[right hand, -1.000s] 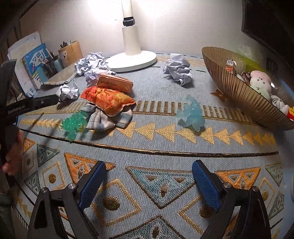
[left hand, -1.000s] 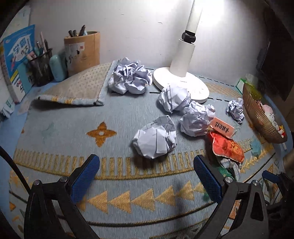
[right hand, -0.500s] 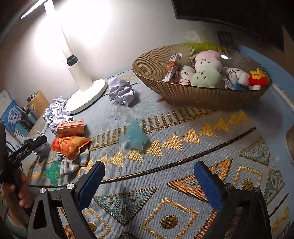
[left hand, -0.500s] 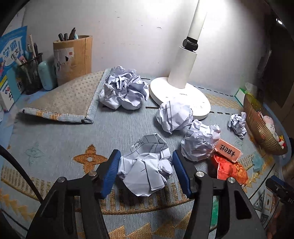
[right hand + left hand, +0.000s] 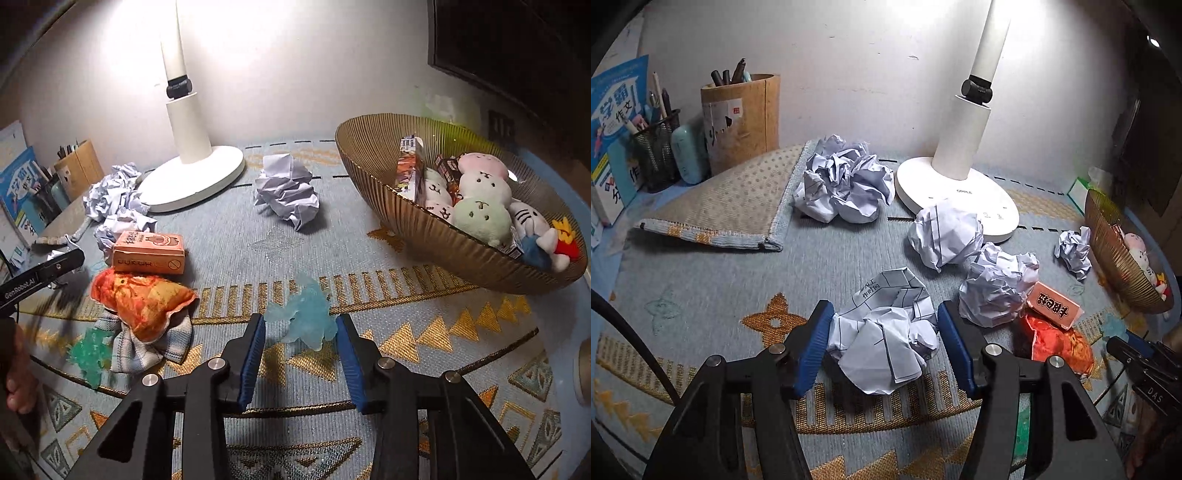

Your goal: Organize objects

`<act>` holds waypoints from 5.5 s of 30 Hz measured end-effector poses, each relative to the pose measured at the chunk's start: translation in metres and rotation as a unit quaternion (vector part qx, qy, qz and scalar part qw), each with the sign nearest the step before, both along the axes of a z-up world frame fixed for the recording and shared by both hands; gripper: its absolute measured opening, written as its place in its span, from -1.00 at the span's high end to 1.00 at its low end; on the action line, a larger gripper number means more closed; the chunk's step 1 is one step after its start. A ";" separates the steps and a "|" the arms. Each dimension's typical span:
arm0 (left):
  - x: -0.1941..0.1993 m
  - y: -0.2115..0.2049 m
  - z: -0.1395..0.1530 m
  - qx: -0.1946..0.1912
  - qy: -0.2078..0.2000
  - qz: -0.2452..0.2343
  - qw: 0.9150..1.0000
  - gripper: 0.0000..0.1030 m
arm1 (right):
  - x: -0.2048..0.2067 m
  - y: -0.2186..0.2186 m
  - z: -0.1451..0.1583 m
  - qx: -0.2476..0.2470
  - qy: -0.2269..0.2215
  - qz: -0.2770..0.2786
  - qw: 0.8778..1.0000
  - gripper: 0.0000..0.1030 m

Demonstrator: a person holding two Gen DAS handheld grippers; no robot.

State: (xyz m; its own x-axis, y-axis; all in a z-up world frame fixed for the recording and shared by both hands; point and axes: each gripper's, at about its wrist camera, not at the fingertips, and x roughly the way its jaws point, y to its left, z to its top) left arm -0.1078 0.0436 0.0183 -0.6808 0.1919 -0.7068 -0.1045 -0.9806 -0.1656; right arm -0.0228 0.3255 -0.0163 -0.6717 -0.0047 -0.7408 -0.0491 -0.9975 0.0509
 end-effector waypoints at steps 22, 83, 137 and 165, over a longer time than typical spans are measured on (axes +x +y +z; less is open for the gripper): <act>0.015 0.006 0.015 -0.003 0.036 -0.001 0.999 -0.08 | 0.112 0.040 0.052 -0.121 0.056 0.009 0.991 0.25; 0.128 -0.046 0.000 -0.020 -0.006 0.084 0.996 -0.87 | 0.083 0.002 0.000 -0.068 -0.022 0.049 0.996 -0.90; 0.027 -0.020 -0.005 0.114 -0.064 -0.055 0.990 0.08 | -0.077 -0.071 -0.001 -0.145 -0.065 0.101 0.982 -0.83; 0.077 0.041 0.003 -0.053 -0.003 -0.113 0.992 -0.50 | 0.076 0.016 -0.001 -0.079 -0.045 0.074 0.993 -0.49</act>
